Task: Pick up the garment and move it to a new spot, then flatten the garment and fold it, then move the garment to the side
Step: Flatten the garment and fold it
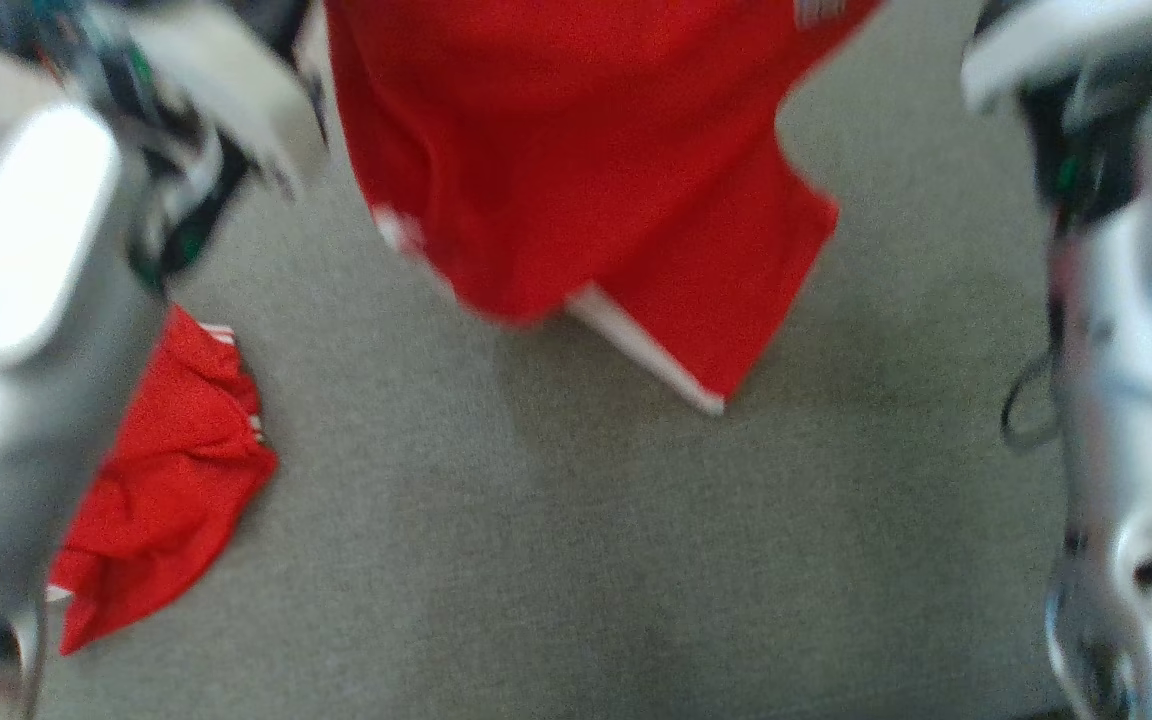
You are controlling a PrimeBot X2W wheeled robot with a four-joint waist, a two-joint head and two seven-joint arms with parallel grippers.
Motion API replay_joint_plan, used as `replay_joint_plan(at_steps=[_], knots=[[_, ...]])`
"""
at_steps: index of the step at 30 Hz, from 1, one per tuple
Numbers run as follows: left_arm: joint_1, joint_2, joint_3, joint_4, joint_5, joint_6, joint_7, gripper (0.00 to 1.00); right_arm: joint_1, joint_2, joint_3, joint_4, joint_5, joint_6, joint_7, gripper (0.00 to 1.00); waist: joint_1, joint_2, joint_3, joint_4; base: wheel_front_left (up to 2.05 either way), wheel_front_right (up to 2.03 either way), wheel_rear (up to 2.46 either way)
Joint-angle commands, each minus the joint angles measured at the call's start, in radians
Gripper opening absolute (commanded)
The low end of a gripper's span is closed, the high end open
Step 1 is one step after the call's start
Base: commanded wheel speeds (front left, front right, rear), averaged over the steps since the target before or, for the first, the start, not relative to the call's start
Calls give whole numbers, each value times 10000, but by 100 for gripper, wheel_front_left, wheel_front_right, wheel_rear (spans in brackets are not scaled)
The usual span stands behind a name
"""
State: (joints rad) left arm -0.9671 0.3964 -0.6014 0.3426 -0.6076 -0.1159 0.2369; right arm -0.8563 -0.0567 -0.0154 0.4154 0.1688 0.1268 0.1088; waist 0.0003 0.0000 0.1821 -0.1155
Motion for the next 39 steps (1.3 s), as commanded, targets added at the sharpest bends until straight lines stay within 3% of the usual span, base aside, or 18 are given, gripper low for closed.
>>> replay_joint_plan(at_steps=[1,5,9,14,16,23,33,39], knots=[[-1156,248,503,73,13,-33,-52,0,-1034,65,88,12,66,39,-181,0,-3,0,1206,-188,0,0,0],[-3167,-89,518,1345,321,-95,-820,0,-3321,65,-272,1500,-88,39,-1157,0,-3,0,2119,-230,0,0,0],[-4733,-365,430,2506,953,-115,-2382,0,-4918,65,-672,2823,-538,39,-2524,0,-3,0,2557,-236,0,0,0],[-5367,-783,193,3872,1042,-137,-4042,0,-5441,65,-1161,4529,-723,39,-3309,0,-3,0,2796,-283,0,0,0],[-5158,-985,-598,4053,791,-143,-4537,0,-5178,65,-1246,5542,-732,39,-3368,0,-3,0,2977,-262,0,0,0],[-3855,-690,-3192,3866,-144,-145,-4824,0,-4363,-195,-868,7583,-528,39,-2394,0,-3,0,3033,-217,0,0,0],[-1985,102,-5687,2922,-1068,-146,-4930,0,-2843,-1070,257,8380,346,39,-543,0,-3,0,2064,-163,0,0,0],[-766,72,-6121,2545,-767,109,-4975,0,-1803,-1488,707,8242,1069,39,38,0,-3,0,1323,-252,0,0,0]])
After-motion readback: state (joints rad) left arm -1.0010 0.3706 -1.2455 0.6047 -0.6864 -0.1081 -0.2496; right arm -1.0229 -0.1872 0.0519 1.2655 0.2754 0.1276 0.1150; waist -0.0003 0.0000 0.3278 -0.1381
